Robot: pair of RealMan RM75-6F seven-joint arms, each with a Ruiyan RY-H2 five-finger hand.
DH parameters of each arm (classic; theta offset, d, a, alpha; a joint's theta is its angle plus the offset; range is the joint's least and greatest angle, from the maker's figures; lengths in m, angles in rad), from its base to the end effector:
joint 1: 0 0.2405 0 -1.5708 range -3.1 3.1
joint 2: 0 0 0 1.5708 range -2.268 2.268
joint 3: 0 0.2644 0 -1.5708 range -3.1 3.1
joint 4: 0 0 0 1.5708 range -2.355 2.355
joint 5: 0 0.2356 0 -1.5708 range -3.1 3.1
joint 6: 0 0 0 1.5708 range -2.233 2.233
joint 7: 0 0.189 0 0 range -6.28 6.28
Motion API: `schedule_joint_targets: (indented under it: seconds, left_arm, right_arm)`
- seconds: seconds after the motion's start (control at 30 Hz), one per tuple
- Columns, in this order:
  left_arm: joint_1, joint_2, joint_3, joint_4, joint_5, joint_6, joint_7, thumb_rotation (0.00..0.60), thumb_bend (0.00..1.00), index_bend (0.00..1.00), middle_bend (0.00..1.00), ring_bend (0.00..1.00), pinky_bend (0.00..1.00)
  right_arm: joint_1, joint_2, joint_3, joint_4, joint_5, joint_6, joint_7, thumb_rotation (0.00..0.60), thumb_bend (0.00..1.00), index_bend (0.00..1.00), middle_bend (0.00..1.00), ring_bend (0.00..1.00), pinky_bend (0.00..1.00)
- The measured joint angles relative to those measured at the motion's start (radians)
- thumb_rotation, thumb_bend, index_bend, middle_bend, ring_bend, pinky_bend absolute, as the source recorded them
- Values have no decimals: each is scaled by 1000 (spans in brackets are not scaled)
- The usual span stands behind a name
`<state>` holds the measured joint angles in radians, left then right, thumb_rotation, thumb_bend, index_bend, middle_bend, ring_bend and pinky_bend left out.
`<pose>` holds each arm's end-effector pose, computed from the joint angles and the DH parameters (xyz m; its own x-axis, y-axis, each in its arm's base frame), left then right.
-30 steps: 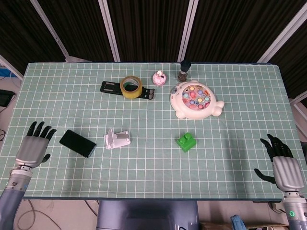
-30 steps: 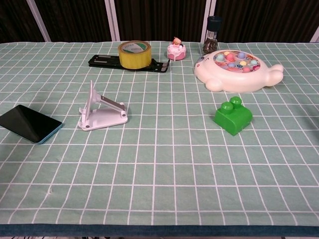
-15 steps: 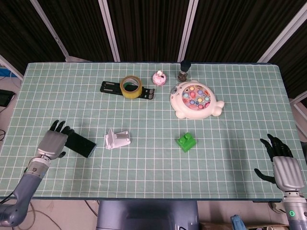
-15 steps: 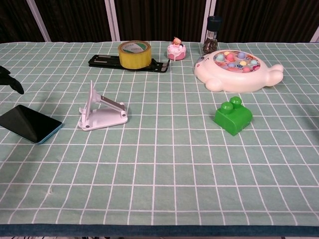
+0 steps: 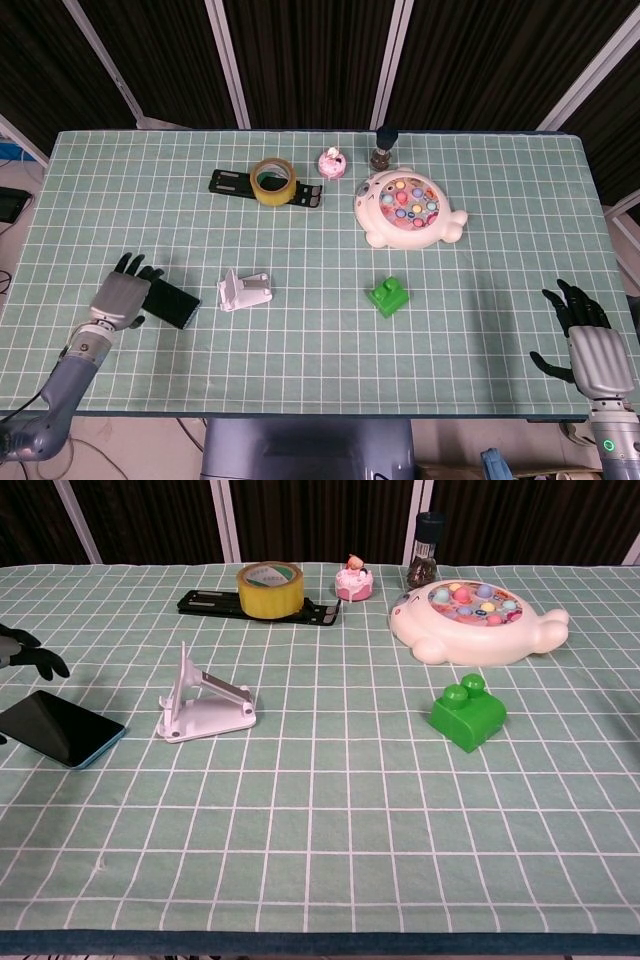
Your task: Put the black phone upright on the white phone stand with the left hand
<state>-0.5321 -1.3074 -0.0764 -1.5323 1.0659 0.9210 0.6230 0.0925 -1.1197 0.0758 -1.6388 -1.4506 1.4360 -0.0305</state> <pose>-0.2870 0.3521 0.0075 0.7378 0.3335 0.5869 0.6698 -0.2532 -0.6981 -0.3294 -0.2367 0.1354 0.3907 -0.0257 0.9202 -0.9198 0.0278 0.3913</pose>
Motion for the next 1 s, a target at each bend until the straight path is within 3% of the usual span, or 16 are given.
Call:
schedule_joint_targets:
  seconds: [0.4, 1.0]
  left_arm:
    - [-44, -43, 17, 41, -43, -20, 24, 600, 176, 232, 271, 0, 0]
    - [-81, -55, 43, 60, -81, -25, 36, 600, 177, 228, 223, 0, 0]
  right_arm:
    - [1, 1, 1, -2, 2, -2, -1, 600, 280, 155, 0, 0, 134]
    - [1, 1, 1, -4, 4, -2, -3, 600, 280, 155, 0, 0, 134]
